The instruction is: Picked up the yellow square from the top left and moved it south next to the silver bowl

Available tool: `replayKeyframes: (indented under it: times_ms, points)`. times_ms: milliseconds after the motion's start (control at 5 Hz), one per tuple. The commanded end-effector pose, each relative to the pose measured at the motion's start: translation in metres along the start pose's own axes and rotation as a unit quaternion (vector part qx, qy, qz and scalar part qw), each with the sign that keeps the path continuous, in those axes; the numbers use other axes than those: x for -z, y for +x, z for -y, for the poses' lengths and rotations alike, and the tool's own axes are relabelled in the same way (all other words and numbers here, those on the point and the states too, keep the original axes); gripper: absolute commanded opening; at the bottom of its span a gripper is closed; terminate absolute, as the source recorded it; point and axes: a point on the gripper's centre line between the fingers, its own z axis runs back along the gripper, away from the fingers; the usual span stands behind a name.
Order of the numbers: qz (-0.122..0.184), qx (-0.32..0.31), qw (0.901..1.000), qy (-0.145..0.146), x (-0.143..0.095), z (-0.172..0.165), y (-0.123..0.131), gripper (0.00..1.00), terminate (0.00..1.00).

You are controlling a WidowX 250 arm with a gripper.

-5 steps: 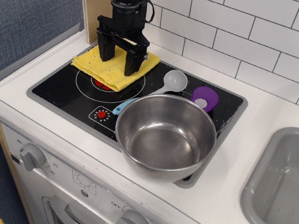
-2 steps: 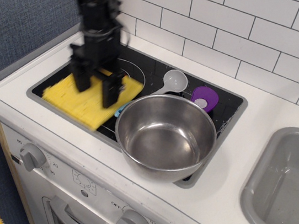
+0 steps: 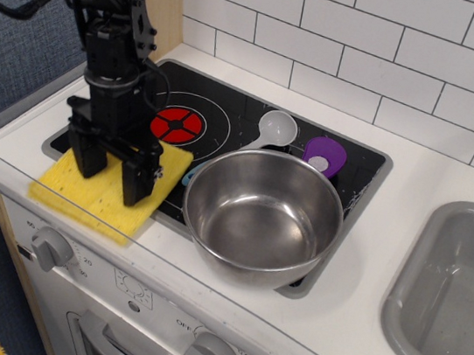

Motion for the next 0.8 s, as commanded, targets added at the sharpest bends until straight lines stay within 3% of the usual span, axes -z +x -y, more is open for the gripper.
replayKeyframes:
  times_ms: [0, 200, 400, 600]
  points:
    - [0.06, 0.009, 0.9972, 0.043, -0.057, 0.013, 0.003, 1.0, 0.0]
    - [0.075, 0.008, 0.9961, 0.046, -0.073, 0.021, -0.002, 1.0, 0.0]
    - [0.065, 0.006, 0.9957, 0.066, -0.074, 0.025, -0.003, 1.0, 0.0]
    - [0.065, 0.006, 0.9957, 0.066, -0.074, 0.025, -0.003, 1.0, 0.0]
